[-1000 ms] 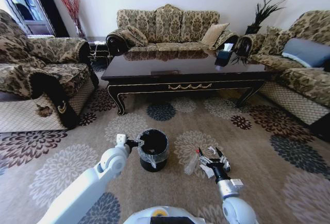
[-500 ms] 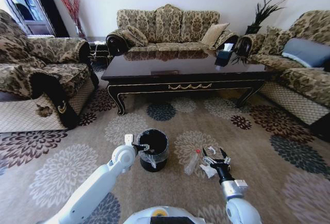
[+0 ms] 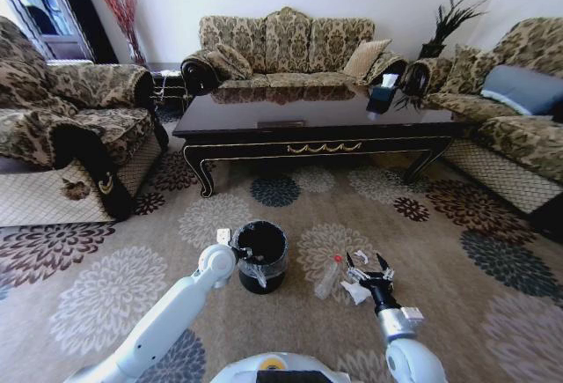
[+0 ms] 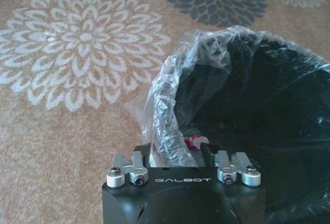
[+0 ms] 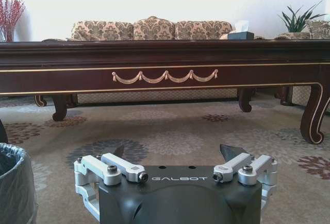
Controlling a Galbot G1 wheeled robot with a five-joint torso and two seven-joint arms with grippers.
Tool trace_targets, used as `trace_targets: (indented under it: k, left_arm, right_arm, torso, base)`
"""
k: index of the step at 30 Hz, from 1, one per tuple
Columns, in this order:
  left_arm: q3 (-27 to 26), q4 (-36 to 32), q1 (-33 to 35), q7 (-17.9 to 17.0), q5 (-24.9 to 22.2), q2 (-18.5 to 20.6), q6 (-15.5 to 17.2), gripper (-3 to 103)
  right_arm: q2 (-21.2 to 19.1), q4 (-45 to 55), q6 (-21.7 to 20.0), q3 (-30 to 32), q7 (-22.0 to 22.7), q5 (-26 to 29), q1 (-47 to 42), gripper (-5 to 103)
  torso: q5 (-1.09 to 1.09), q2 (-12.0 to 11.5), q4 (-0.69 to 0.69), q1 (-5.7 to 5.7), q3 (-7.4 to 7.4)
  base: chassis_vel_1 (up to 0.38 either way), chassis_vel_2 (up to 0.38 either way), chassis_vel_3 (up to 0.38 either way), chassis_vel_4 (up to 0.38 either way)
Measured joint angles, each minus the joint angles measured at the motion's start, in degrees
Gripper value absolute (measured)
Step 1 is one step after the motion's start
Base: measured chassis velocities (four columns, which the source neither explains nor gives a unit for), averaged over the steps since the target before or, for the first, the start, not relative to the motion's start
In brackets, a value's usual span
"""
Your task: Move to the front of the table and pick up the trash from the floor, then place it into the trash bin.
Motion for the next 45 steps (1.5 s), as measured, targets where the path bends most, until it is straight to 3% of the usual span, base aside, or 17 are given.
trace_targets:
  k: [1, 3, 6, 7, 9, 12, 15, 28, 31, 33, 35, 36, 38, 45]
  left_arm:
    - [-0.01, 0.08, 0.04, -0.13, 0.01, -0.08, 0.0, 50]
    - [-0.01, 0.13, 0.06, -0.17, 0.02, -0.1, 0.0, 50]
    - [-0.21, 0.69, -0.05, -0.4, 0.09, -0.41, 0.0, 33]
    - [-0.21, 0.69, -0.05, -0.4, 0.09, -0.41, 0.0, 33]
    - [-0.28, 1.15, -0.26, -0.4, -0.01, -0.52, -0.01, 22]
    - [-0.39, 1.19, -0.29, -0.39, -0.27, -0.4, 0.0, 16]
    - [-0.57, 0.47, 0.07, -0.41, -0.4, 0.09, 0.4, 3]
    - [-1.18, -3.22, 1.48, -0.4, -0.24, 2.68, 0.3, 0]
    - [-1.47, -4.31, 1.72, -0.44, -0.32, 3.57, 0.24, 0]
    - [-2.11, -6.11, 2.57, -0.47, -1.14, 5.25, 0.17, 0]
    - [-2.65, -7.22, 3.23, -0.48, -1.86, 6.23, 0.17, 0]
    - [-2.65, -7.22, 3.23, -0.48, -1.86, 6.23, 0.17, 0]
    - [-3.45, -8.7, 4.17, -0.48, -2.6, 7.6, 0.13, 0]
    - [-4.63, -10.81, 6.11, -0.49, -3.17, 9.27, 0.11, 0]
  right_arm:
    - [0.07, 0.0, 0.0, 0.0, 0.0, 0.0, -0.05, 100]
    - [0.09, 0.0, 0.0, 0.0, 0.0, -0.01, -0.07, 100]
    - [0.23, -0.29, 0.0, -0.2, 0.0, -0.05, -0.29, 100]
    - [0.23, -0.29, 0.0, -0.2, 0.0, -0.05, -0.29, 100]
    - [0.21, -0.56, 0.0, -0.41, 0.01, -0.09, -0.27, 100]
    - [0.21, -0.66, 0.0, -0.57, 0.01, -0.09, -0.14, 100]
    - [0.23, -0.8, -0.06, -0.92, 0.11, -0.1, 0.13, 100]
    - [-0.4, -1.66, -1.96, -0.91, 3.11, 1.94, 2.25, 100]
    - [-0.49, -2.2, -4.24, -0.49, 5.29, 1.92, 3.33, 100]
    - [-0.57, -3.66, -10.03, 0.2, 10.2, 1.08, 5.38, 100]
    - [-0.64, -5.06, -13.82, 0.34, 13.54, 1.99, 6.92, 100]
    - [-0.64, -5.06, -13.82, 0.34, 13.54, 1.99, 6.92, 100]
    - [-0.79, -7.62, -17.85, 0.36, 17.48, 6.22, 9.63, 100]
    - [-1.33, -15.92, -19.54, 0.72, 20.68, 9.39, 15.53, 100]
  torso:
    - [0.0, 0.0, 0.0, 0.0, 0.0]
    - [0.0, 0.0, 0.0, 0.0, 0.0]
    - [0.01, 0.0, 0.0, 0.0, 0.0]
    - [0.01, 0.0, 0.0, 0.0, 0.0]
    - [0.0, 0.0, -0.01, 0.0, 0.0]
    - [0.0, 0.0, -0.01, 0.0, 0.0]
    - [0.01, 0.0, 0.01, 0.0, 0.0]
    - [-0.02, 0.0, 0.0, 0.0, 0.0]
    - [0.01, 0.0, 0.0, 0.0, 0.0]
    - [0.0, 0.0, 0.0, 0.0, 0.0]
    - [-0.01, 0.0, -0.01, 0.0, 0.0]
    - [-0.01, 0.0, -0.01, 0.0, 0.0]
    - [0.0, 0.0, 0.0, 0.0, 0.0]
    - [0.0, 0.0, 0.0, 0.0, 0.0]
  base:
    - [0.0, 0.0, 0.0, 0.0]
    - [0.0, 0.0, 0.0, 0.0]
    - [0.0, 0.0, 0.0, 0.0]
    - [0.0, 0.0, 0.0, 0.0]
    - [0.0, 0.0, 0.0, 0.0]
    - [0.0, 0.0, 0.0, 0.0]
    - [0.0, 0.0, 0.0, 0.0]
    - [0.0, 0.0, 0.0, 0.0]
    - [0.0, 0.0, 0.0, 0.0]
    - [0.0, 0.0, 0.0, 0.0]
    - [0.0, 0.0, 0.0, 0.0]
    - [0.0, 0.0, 0.0, 0.0]
    - [0.0, 0.0, 0.0, 0.0]
    - [0.0, 0.0, 0.0, 0.0]
